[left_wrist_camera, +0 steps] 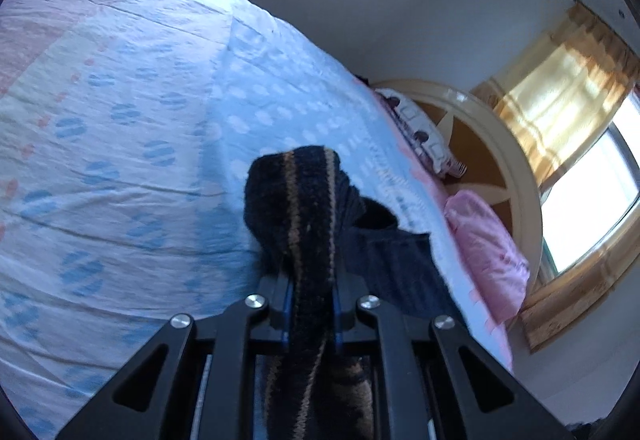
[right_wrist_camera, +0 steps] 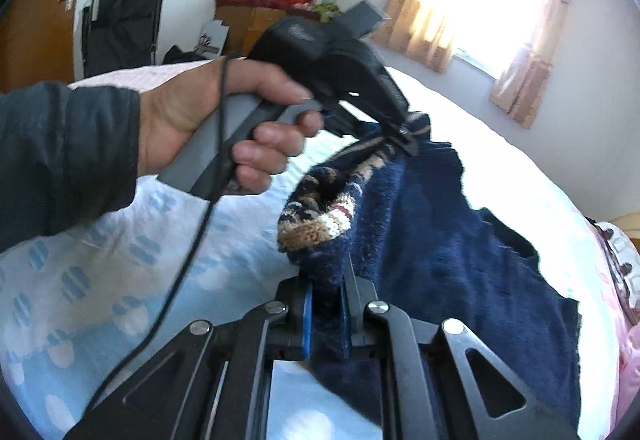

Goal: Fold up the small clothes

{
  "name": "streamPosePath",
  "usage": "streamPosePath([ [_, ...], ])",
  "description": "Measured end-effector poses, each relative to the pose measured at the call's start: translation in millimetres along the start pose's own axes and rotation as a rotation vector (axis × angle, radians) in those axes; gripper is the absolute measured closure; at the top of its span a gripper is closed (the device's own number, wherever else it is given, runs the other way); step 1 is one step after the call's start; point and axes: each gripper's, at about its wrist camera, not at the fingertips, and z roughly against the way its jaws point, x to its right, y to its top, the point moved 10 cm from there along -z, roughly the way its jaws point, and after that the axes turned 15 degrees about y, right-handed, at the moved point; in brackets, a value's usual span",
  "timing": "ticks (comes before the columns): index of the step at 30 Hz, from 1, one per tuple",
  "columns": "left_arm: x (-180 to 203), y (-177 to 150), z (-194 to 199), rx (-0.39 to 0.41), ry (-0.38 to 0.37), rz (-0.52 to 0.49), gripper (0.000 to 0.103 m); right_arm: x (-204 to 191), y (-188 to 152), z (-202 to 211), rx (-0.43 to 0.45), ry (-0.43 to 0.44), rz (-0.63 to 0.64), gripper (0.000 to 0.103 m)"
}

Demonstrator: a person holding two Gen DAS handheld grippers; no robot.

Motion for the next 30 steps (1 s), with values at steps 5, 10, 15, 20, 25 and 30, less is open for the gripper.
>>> streamPosePath([
  [5,33.3,4.8,1.4,0.024,-0.008,-0.023,0.089,25.9,-9.6,22.9,0.031,-0.034,-0.056,0.094],
  [10,68.9,9.0,-3.1,0.042,-0.020,-0.049,0.089,51.1,-19.0,50.0,0.083,-0.053,-0.117,0.094],
  [15,106.6,13.4,-7.8,0.059,-0.047,-0.064,0.089,76.1,-27.1,85.4,0.139,-0.088,-0.158,0.094],
  [20,146.7,17.0,-19.1,0.059,-0.065,-0.103,0.089,108.7,-40.4,116.1,0.174,-0.128,-0.215,0.094],
  [25,186.4,10.3,-39.6,0.037,-0.080,-0.155,0.089,138.0,-64.5,138.3,0.188,-0.164,-0.280,0.094],
  [30,218.3,-5.7,-71.3,-0.015,-0.087,-0.189,0.089,167.1,-95.8,153.1,0.186,-0.190,-0.357,0.094],
])
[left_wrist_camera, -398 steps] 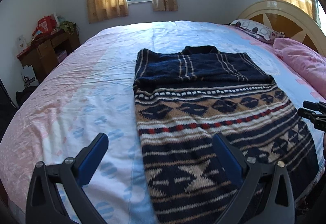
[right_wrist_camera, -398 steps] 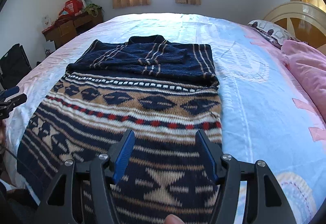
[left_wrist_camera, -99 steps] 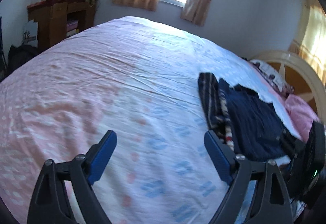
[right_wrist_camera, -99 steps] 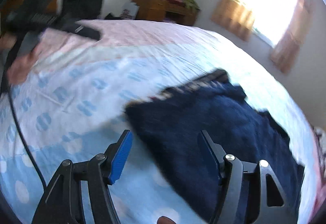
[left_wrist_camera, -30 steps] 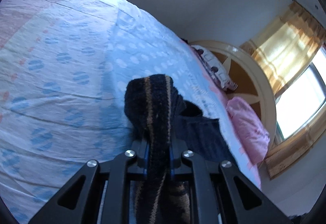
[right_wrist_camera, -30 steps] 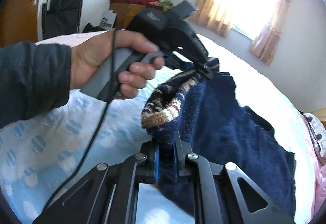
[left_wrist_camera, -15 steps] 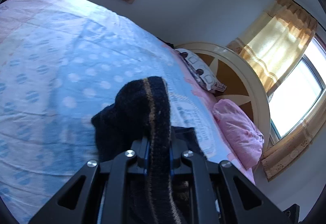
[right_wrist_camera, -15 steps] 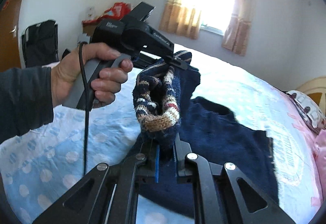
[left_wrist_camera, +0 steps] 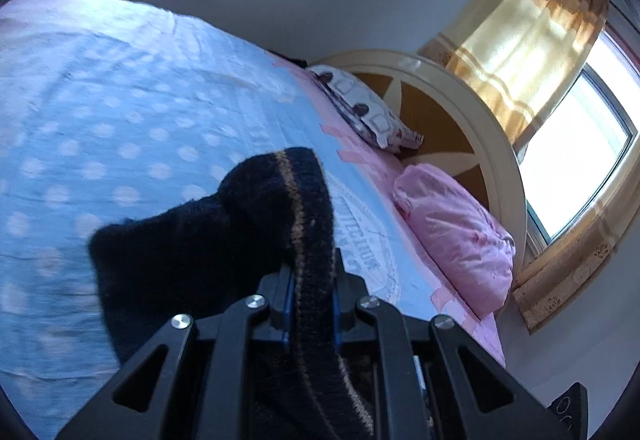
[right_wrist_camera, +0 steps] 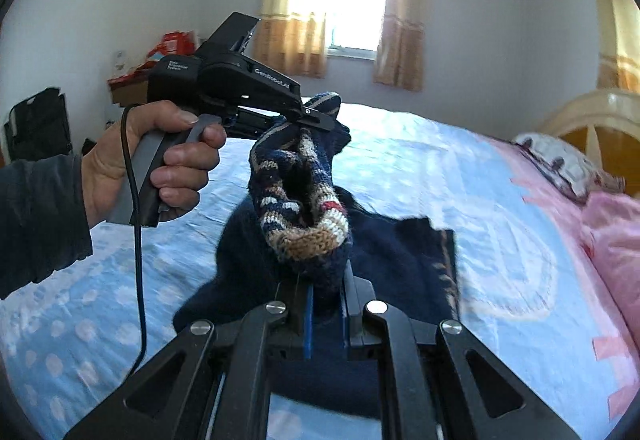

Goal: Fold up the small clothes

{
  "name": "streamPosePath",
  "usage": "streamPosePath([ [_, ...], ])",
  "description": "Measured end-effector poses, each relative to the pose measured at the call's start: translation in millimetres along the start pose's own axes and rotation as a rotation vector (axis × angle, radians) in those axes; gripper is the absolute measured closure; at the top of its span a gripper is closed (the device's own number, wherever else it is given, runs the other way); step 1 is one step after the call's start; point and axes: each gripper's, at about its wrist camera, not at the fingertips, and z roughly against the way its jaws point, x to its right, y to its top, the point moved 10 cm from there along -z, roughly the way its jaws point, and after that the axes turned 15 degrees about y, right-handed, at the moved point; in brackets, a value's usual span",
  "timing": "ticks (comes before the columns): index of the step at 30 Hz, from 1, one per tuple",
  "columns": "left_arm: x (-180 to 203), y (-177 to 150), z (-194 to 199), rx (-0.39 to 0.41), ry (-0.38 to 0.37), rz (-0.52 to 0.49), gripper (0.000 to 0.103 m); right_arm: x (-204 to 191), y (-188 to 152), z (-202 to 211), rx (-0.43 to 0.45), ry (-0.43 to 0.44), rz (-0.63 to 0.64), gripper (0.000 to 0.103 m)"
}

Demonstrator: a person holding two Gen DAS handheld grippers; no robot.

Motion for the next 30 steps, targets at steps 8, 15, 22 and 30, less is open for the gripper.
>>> streamPosePath([
  [8,40.2,-22.2,-48.9,-0.084,0.008,-0.061,0.089,45.1,-32.9,8.0,-0.031,-0.030,-0.112,0.094],
  [15,57.2,-39.7,-85.5,-0.145,0.037,-0.103,0.089,82.3,-63.1,8.6,-0.067,-0.019,-0.237,0.094],
  [22,71.1,-52.5,-105.9,-0.175,0.089,-0.173,0.088,96.9,-88.8,4.8,-0.099,0.025,-0.361,0.094],
  [30,87.8,-52.9,-66.5,-0.064,0.156,-0.320,0.075,107.1,-107.4,7.9,-0.103,0.126,-0.514,0.093],
])
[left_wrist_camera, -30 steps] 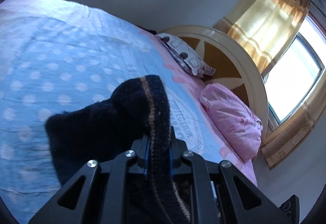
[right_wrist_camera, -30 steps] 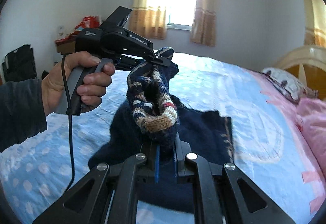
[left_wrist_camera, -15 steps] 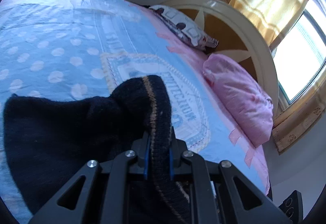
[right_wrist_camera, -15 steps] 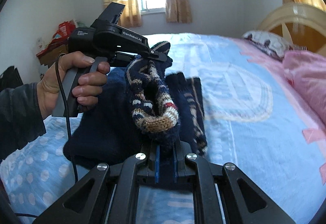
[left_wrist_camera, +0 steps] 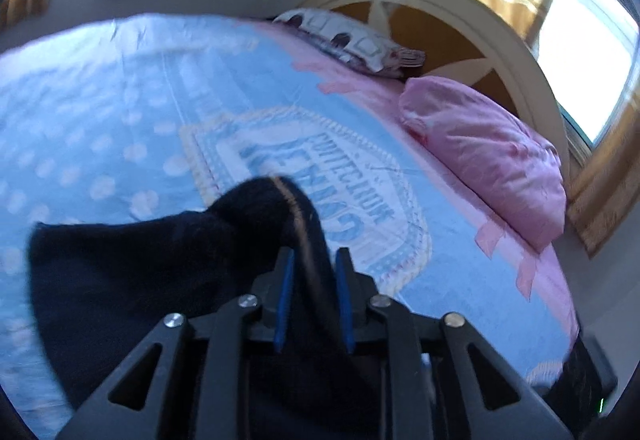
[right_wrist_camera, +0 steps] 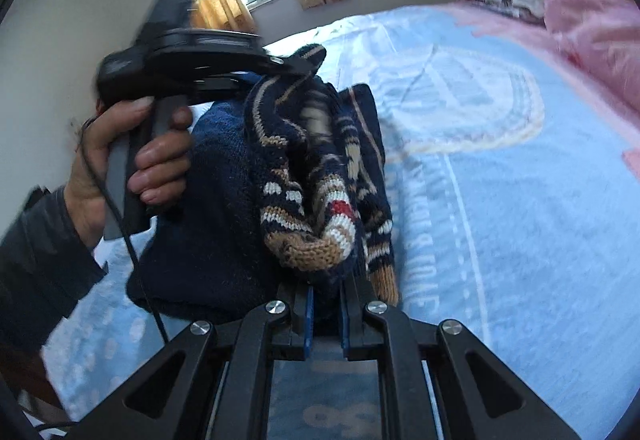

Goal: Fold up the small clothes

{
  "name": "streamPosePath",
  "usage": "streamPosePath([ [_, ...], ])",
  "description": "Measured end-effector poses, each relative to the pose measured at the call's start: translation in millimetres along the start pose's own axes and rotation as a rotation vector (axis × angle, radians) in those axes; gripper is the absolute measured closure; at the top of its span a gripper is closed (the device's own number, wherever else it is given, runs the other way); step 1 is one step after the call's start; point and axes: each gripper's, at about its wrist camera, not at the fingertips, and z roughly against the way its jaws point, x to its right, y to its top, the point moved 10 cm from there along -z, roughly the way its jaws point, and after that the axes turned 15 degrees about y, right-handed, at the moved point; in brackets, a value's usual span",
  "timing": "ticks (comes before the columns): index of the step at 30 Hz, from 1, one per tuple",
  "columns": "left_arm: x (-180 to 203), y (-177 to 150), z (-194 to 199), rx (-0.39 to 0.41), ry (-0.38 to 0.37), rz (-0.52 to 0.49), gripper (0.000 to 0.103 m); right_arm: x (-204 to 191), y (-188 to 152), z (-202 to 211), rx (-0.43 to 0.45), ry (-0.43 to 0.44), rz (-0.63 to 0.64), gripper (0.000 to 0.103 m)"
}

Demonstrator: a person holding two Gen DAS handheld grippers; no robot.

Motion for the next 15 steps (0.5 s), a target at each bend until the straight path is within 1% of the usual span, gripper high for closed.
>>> streamPosePath([
  [1,-2.7,-3.8,9.1,0.014,0.017,-0.014,0.073,-0.5,-0.4,2.9,0.002,0.019,-0.007,0.090],
  [3,-10.3,-15.7,29.1,0.040,0.037,-0.030,0.064,-2.0,2.3,13.2,0.023,0.024,-0.008,0.085],
  [4,-15.5,-23.7,36.7,0.043,0.054,-0.035,0.062,-0.8,4.3,18.3,0.037,0.012,-0.003,0.073],
  [5,-23.2,-35.2,43.6,0.042,0.080,-0.039,0.060,0.4,8.3,24.7,0.056,-0.002,0.000,0.056],
  [7,-29.6,-54.9,52.6,0.033,0.081,-0.043,0.060,3.7,22.4,40.1,0.110,-0.028,-0.001,0.043],
  [9,-35.9,-79.6,56.6,0.007,0.107,-0.053,0.060,3.7,40.0,47.2,0.135,-0.044,0.006,0.043],
  [11,-37.6,-100.5,63.2,0.005,0.107,-0.054,0.060,-3.1,61.9,42.8,0.129,-0.049,0.044,0.043],
  [13,-35.9,-113.5,66.3,0.007,0.103,-0.056,0.059,-14.3,82.9,24.7,0.093,-0.022,0.085,0.043],
  [15,-30.0,-125.4,64.1,-0.016,0.086,-0.061,0.055,-18.4,97.5,0.3,0.043,0.018,0.069,0.043],
])
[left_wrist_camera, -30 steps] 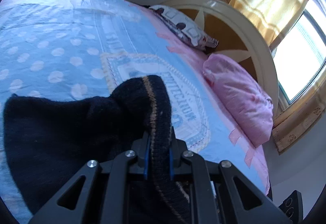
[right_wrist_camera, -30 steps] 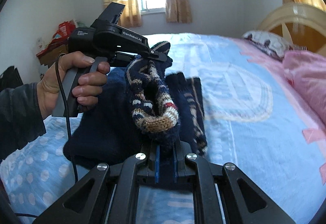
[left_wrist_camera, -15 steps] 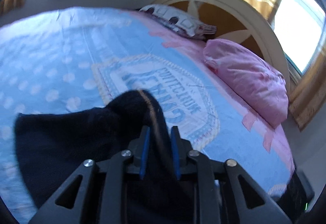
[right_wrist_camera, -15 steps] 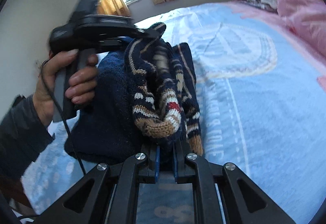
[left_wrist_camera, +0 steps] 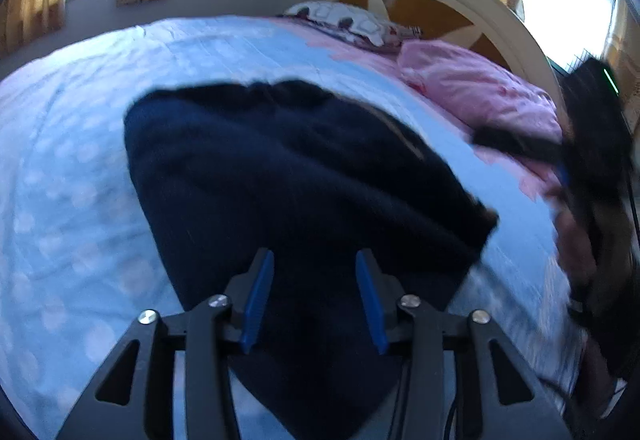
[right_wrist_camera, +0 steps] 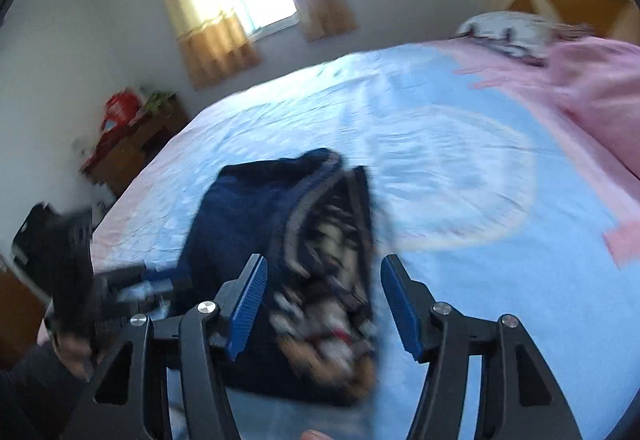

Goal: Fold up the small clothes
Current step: 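Open both grippers and release the folded sweater onto the bed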

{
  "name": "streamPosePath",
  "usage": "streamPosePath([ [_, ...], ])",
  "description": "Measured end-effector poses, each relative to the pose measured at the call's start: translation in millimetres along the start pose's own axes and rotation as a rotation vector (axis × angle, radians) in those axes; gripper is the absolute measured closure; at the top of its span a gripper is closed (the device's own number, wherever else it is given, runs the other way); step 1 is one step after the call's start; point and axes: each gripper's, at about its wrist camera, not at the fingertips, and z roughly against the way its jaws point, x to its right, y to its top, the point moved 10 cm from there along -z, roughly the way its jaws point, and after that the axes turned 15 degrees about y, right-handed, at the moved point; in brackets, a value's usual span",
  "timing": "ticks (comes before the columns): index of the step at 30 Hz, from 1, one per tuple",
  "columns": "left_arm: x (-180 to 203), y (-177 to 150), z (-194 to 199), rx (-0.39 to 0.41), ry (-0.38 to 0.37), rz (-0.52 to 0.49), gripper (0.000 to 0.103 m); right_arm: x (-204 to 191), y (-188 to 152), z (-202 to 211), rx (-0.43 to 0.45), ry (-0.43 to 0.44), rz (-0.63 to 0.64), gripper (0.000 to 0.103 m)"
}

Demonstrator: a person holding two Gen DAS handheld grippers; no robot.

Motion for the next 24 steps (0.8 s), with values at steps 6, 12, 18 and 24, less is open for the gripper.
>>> streamPosePath([
  [6,10.4,-21.4,-6.0,-0.004,0.059,-0.094,0.054,31.9,0.4,-74.4,-0.153,-0.065,-0.089,0.092],
  [12,7.2,-26.6,-2.7,0.013,-0.016,-0.063,0.052,69.8,-19.0,-67.4,-0.147,-0.146,-0.157,0.094],
  [18,5.8,-21.3,2.0,0.026,-0.016,-0.038,0.046,45.4,-5.4,-46.8,-0.095,-0.166,-0.055,0.089],
  [24,2.5,-19.3,3.1,0.040,-0.002,-0.010,0.032,-12.5,0.4,-20.4,-0.011,-0.022,0.074,0.088],
])
